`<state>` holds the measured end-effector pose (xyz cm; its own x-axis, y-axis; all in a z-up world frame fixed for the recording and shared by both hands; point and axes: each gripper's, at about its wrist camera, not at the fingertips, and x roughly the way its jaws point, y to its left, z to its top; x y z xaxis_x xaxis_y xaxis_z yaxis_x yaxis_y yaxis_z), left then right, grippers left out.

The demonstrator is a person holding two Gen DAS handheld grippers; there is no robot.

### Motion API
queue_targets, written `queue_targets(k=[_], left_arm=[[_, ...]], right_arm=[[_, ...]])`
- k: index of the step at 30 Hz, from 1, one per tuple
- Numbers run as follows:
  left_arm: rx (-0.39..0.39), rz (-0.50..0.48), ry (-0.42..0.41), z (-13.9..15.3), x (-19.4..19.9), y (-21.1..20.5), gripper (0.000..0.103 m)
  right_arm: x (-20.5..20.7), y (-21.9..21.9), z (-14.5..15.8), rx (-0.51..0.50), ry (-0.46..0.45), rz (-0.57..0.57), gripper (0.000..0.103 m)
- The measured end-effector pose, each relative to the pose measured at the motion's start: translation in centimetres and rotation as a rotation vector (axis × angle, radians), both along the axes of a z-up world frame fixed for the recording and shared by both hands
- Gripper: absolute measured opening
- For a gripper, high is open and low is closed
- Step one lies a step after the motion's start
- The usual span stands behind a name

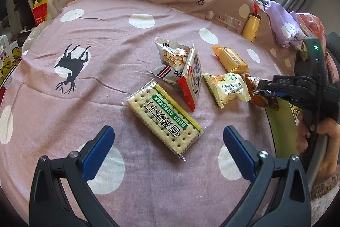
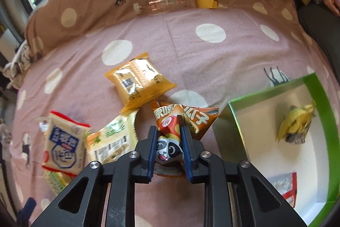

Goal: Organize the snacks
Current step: 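Close the right gripper on the orange panda-print snack packet, then lift the orange panda-print packet with the right gripper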

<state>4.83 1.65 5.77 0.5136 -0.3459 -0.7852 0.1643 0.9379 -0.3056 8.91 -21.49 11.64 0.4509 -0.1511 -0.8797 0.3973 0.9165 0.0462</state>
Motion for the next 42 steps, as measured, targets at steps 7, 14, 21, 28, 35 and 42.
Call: queue_targets(k=[7, 14, 21, 28, 35, 42], left_arm=[[0.008, 0.0, 0.001, -0.1, -0.1, -0.3, 0.102], [0.008, 0.013, 0.001, 0.0, -0.4, 0.0, 0.102], [0.002, -0.015, 0.012, 0.0, -0.7, -0.8, 0.102], [-0.104, -0.115, 0.025, 0.0, -1.7, -3.0, 0.101], [-0.104, -0.23, 0.053, -1.2, -2.6, -6.6, 0.093], [-0.086, -0.278, 0.085, -2.5, -2.8, -8.3, 0.078]], right_arm=[[-5.9, 3.4, 2.2, 0.134, -0.129, 0.089, 0.023], [-8.5, 7.1, -0.1, 0.26, -0.079, 0.23, 0.023], [-9.0, 7.3, -1.2, 0.328, -0.056, 0.247, 0.024], [-10.8, 4.0, 0.5, 0.408, -0.17, 0.195, 0.052], [-9.9, 2.6, -1.9, 0.573, -0.126, 0.189, 0.053], [-8.9, 3.8, -4.3, 0.563, -0.021, 0.18, 0.053]])
